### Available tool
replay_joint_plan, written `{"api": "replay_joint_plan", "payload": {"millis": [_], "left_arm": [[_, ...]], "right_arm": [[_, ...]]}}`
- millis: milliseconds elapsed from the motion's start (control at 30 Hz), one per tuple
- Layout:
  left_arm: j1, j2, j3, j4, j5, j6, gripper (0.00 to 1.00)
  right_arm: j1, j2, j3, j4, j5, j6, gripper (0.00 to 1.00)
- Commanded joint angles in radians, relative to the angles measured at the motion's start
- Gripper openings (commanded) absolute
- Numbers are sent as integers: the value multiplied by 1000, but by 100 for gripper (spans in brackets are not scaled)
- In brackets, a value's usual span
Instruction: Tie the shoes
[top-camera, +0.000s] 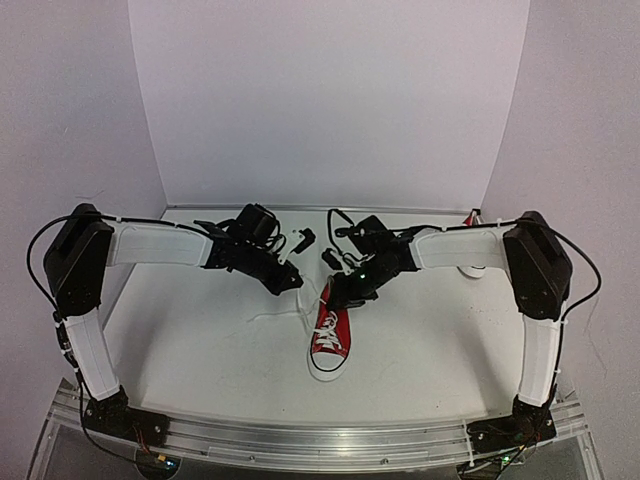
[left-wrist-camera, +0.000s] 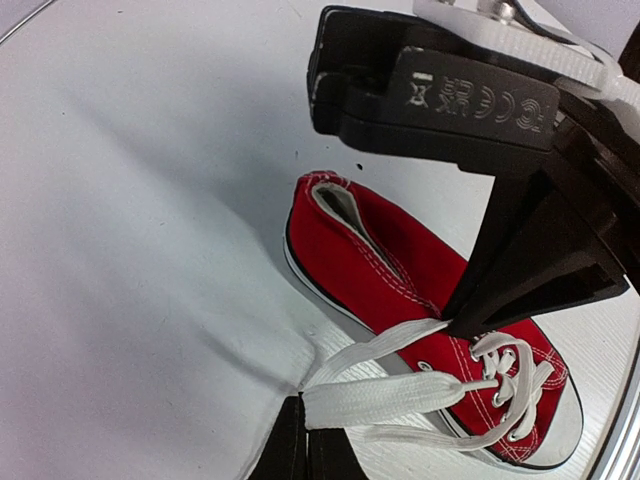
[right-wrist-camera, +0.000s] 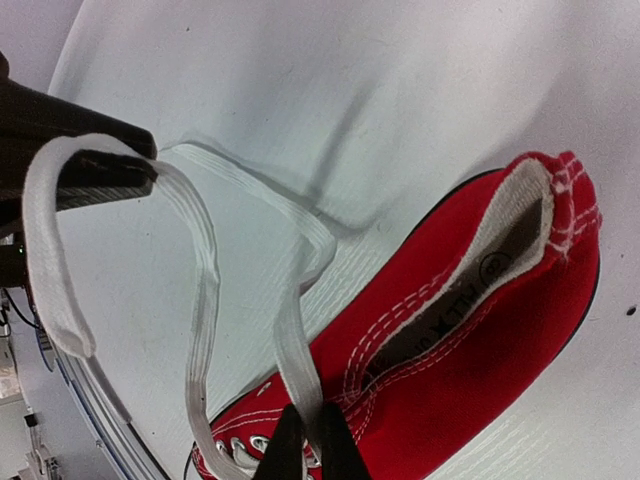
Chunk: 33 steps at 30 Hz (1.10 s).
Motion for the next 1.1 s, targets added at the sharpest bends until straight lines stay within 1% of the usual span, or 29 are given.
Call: {"api": "replay_joint_plan", "payload": {"millis": [0, 300, 467, 833, 933, 1067], "left_arm": [[8, -14, 22, 3, -1, -2, 0], [9, 23, 56, -2, 3, -5, 0], [9, 47, 71, 9, -4, -26, 0], [9, 64, 68, 78, -73, -113, 0], [9, 68, 70, 84, -62, -128, 0], [7, 80, 74, 92, 6, -103, 0]], "right_arm": [[3, -52, 8, 8, 9, -13, 0], [3, -130, -30, 9, 2, -12, 0], [4, -140, -40, 9, -12, -23, 0], [4, -135, -47, 9, -38, -36, 0], [4, -135, -47, 9, -39, -39, 0], [4, -140, -43, 9, -39, -46, 0]]}}
